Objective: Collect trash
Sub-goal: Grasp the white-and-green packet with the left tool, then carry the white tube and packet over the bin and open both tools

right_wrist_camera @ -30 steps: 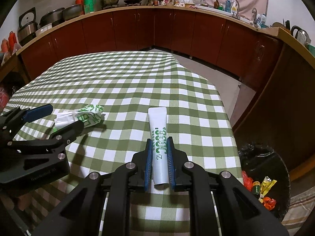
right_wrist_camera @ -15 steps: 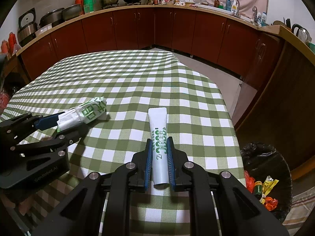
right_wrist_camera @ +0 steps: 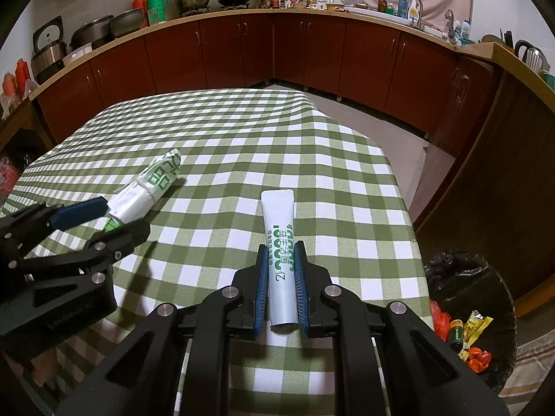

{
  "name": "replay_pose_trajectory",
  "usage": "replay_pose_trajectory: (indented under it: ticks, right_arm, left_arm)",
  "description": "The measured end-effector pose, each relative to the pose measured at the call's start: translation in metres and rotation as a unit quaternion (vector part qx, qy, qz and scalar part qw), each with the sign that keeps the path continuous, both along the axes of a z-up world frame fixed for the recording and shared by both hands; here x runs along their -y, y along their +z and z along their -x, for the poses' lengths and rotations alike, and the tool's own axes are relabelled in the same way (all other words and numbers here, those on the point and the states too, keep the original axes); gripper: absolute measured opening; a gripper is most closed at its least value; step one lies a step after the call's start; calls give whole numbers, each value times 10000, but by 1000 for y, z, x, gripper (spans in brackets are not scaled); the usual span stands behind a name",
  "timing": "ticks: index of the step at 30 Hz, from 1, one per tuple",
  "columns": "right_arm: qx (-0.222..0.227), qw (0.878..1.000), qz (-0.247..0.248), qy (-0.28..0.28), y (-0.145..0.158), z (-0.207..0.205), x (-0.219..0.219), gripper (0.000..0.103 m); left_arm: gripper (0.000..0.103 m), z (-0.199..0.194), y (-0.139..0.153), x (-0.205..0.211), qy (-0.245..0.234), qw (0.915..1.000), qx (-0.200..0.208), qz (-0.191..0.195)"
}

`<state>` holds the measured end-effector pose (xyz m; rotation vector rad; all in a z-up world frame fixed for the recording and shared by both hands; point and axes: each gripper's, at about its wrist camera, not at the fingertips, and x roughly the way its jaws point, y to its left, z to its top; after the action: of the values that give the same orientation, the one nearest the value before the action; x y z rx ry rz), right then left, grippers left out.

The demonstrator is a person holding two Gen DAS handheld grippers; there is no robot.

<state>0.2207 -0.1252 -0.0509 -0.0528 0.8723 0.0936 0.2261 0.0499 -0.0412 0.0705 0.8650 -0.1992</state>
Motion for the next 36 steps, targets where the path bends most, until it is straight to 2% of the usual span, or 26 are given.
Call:
replay_pose_trajectory:
  ticks: [9, 12, 13, 18, 29, 36]
  right_arm:
    - [-35, 10000, -15, 1, 1, -11, 5, 16]
    - [-49, 10000, -10, 19, 1, -13, 4, 16]
    - [-48, 10000, -8, 23, 1, -13, 3, 16]
    - [-52, 10000, 1, 29, 0, -14, 2, 16]
    - [-58, 10000, 36, 54, 0, -11, -3, 16]
    - [-8, 10000, -28, 51, 3, 1, -6, 16]
  left_arm:
    - [59, -23, -6, 0, 127, 9999, -80, -2]
    - [46, -28, -10, 3, 89, 9999, -131, -15]
    - [45, -28, -10, 3, 78, 9999, -104, -29]
    - [29, -30, -12, 8, 33, 9999, -5, -134]
    - [27, -22, -11, 8, 23, 9999, 45, -134]
    - [27, -6, 1, 0, 159, 9995, 197, -170]
